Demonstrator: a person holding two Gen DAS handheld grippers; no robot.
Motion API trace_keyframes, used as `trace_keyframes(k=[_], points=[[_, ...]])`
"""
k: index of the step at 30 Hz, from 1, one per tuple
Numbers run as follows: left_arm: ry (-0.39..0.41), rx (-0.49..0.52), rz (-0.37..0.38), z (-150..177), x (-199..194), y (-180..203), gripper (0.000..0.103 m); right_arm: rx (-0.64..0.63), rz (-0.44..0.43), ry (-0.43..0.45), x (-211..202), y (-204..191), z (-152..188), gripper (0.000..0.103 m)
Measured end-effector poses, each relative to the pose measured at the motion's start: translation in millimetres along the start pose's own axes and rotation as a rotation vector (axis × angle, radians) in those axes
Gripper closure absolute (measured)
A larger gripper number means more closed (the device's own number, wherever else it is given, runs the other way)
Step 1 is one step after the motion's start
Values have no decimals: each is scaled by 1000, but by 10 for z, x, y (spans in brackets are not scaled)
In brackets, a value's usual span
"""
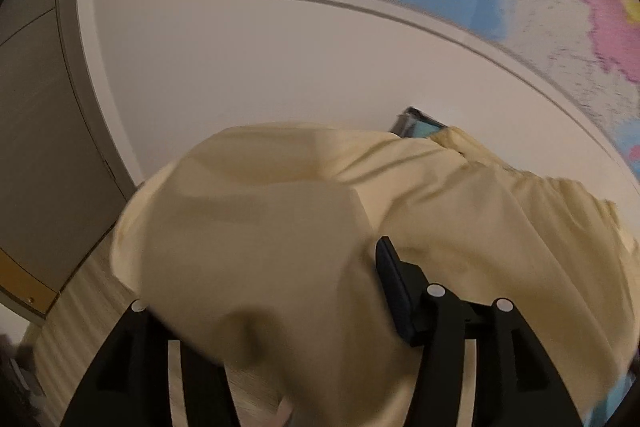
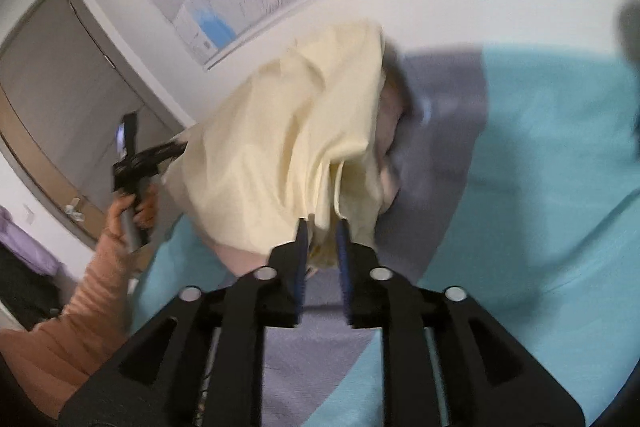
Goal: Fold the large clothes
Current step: 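Lower the cream bundle onto the pink garment and open both grippers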
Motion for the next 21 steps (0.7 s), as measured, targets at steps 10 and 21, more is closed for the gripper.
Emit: trace_keyframes(k=[10, 21], points=[[158, -39, 18, 103, -555, 90, 36, -150, 29, 76, 289, -335, -685, 55], [221, 1, 119, 150, -779, 345, 28, 91, -28, -104, 816, 212, -339, 57]])
Point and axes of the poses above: each gripper's, at about its wrist camera, not at the fingertips, and x roughly the way its jaws point, y to its right, z to its underside, the point moved 1 cm from there along x, roughly the way its jaws point, and after that the axes turned 3 degrees about -z, right-handed, at the moved point
